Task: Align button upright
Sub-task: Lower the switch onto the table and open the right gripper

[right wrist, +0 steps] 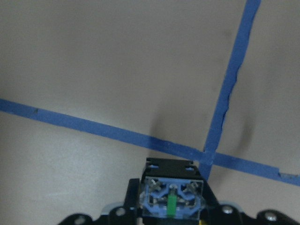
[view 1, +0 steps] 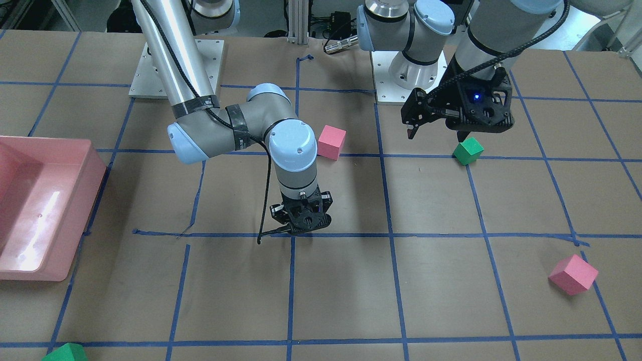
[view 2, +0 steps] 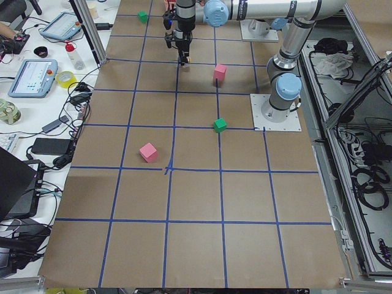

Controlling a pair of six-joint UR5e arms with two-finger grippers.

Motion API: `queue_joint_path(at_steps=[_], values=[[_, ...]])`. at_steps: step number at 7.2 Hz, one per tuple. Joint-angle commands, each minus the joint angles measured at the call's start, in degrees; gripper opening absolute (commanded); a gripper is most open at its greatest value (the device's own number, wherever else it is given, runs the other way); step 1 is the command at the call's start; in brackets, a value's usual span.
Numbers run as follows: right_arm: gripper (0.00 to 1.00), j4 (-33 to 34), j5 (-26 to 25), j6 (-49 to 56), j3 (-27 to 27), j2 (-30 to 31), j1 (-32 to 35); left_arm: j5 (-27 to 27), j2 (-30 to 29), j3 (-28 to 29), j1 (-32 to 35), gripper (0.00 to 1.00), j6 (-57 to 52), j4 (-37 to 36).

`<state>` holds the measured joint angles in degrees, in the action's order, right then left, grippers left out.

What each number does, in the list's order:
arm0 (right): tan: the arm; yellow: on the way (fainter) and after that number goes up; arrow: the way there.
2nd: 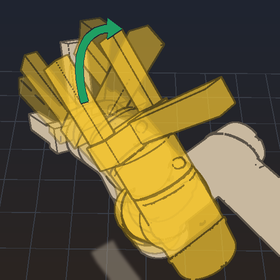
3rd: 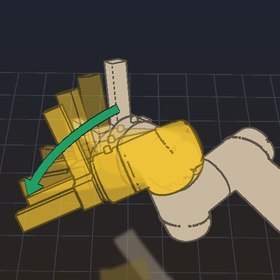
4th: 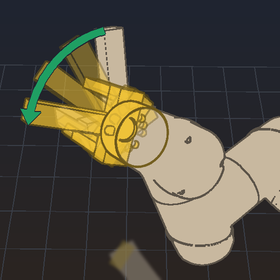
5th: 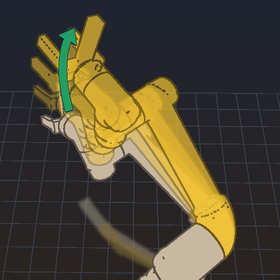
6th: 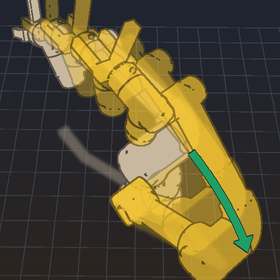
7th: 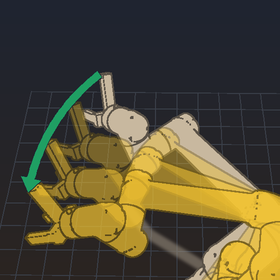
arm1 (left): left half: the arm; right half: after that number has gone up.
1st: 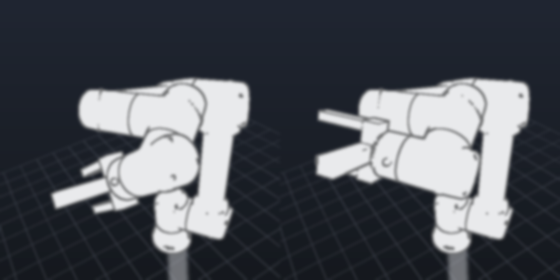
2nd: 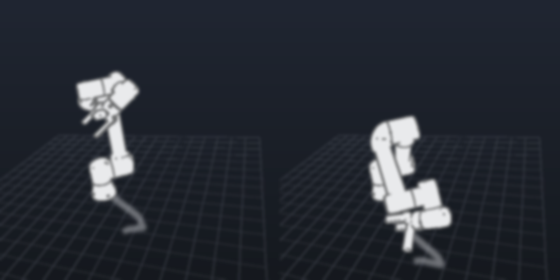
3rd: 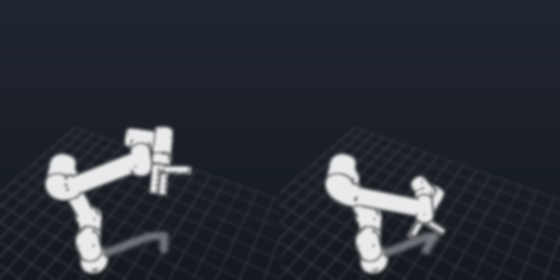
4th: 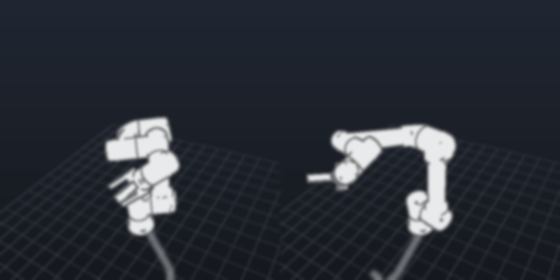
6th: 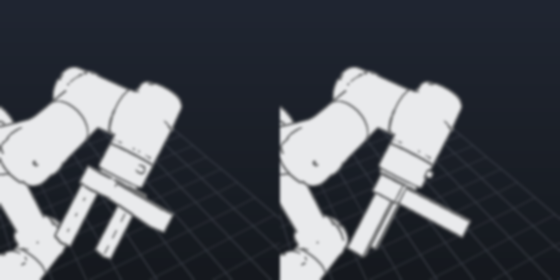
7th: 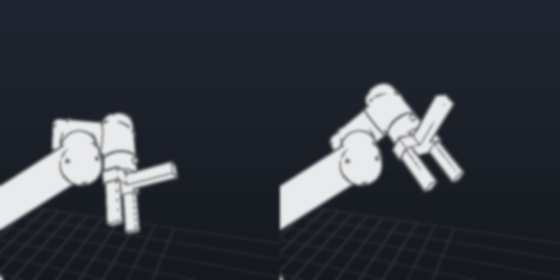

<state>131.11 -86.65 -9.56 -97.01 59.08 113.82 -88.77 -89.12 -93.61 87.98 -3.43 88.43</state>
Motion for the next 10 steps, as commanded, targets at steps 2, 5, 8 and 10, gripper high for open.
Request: queue_joint_path(at_steps=[2, 5, 8, 10], values=[[0.42, 0.0, 0.6, 0.5, -0.7, -0.5, 0.2, 0.0, 0.0, -0.1, 0.0, 1.00, 0.0, 0.0], [1.00, -0.2, 1.0, 0.7, -1.1, 0.2, 0.2, 0.0, 0.0, -0.1, 0.0, 1.00, 0.0, 0.0], [1.00, -17.4, 0.0, 8.9, 2.9, 14.6, -4.4, 0.0, 0.0, -0.1, 0.0, 1.00, 0.0, 0.0], [1.00, -31.5, 0.3, 20.4, 4.5, 22.0, -14.5, 0.0, 0.0, 0.0, 0.0, 1.00, 0.0, 0.0]])
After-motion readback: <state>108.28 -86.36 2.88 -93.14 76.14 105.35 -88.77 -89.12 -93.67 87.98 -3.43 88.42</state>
